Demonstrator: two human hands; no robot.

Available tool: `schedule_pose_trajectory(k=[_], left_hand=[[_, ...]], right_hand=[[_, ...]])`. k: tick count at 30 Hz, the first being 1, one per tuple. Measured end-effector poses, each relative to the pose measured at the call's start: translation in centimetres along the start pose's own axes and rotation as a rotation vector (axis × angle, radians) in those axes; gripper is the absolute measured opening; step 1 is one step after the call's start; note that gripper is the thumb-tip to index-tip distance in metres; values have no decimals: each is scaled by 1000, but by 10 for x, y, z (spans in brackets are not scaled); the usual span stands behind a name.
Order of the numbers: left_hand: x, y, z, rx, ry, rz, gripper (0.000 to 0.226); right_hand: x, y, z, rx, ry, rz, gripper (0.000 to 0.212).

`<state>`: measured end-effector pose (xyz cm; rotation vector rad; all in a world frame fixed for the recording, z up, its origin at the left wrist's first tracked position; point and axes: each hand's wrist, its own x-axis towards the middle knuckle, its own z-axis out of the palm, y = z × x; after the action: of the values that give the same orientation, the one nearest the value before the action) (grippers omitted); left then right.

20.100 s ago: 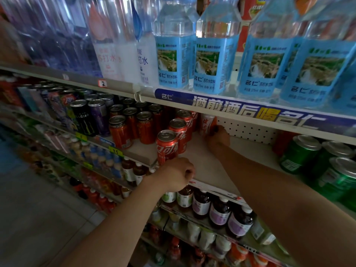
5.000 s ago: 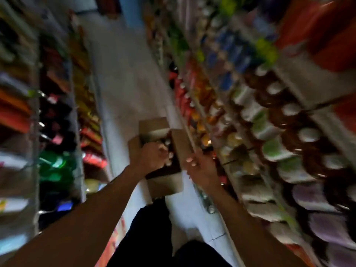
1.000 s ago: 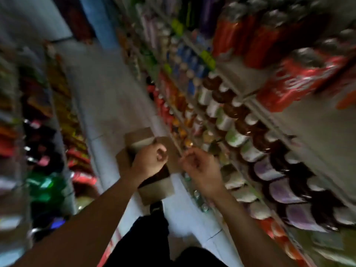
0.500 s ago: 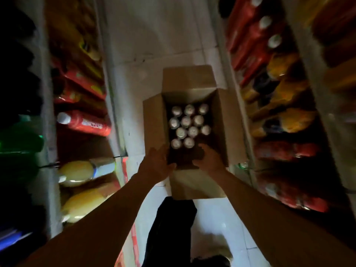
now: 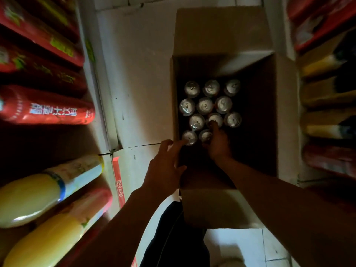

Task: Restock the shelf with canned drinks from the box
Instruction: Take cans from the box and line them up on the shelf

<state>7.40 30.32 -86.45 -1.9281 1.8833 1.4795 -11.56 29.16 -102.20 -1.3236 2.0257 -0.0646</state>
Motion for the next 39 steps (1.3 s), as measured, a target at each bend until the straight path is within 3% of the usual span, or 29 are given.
schedule_pose_trajectory(k=[4, 7, 10, 13, 15, 16, 18, 20, 22, 25, 27, 30, 36, 39], left_hand=[[3, 4, 0, 40, -18, -2, 63], [3, 11, -3, 145, -67, -58, 62], [-6, 42, -16, 45, -101, -107, 72], [-31, 101, -41, -15, -97, 116, 104], [-55, 144, -56, 15, -160, 236, 118], [-72, 168, -65, 33, -193, 303, 117], [-104, 209, -80, 23, -205, 391, 93], [-159, 261, -102, -5, -165, 445, 64], [-206, 300, -116, -100, -166, 478, 56], [-282, 359, -134, -234, -269, 549, 78], [-336, 401, -142, -248, -325, 628, 88], [-427, 466, -143, -238, -350, 776, 96], [-554, 545, -100, -240, -341, 953, 92], [-595, 573, -73, -303, -322, 980, 77]], right_hand=[[-8, -8, -4, 51, -48, -8, 67], [-23, -17, -36, 213, -3, 81, 56], [-60, -25, -100, 368, 69, 125, 40], [-118, -43, -185, 576, 77, 182, 25], [-160, -64, -243, 701, 60, 195, 26], [-187, -74, -278, 744, 52, 192, 28], [-233, -90, -337, 795, 69, 178, 30], [-294, -103, -408, 735, 173, 129, 44], [-345, -108, -460, 667, 231, 61, 60], [-432, -105, -529, 793, 182, -128, 49], [-493, -98, -566, 811, 169, -288, 58], [-593, -84, -616, 771, 360, -331, 65], [-733, -56, -675, 826, 812, -268, 55], [-770, -41, -691, 795, 922, -172, 58]])
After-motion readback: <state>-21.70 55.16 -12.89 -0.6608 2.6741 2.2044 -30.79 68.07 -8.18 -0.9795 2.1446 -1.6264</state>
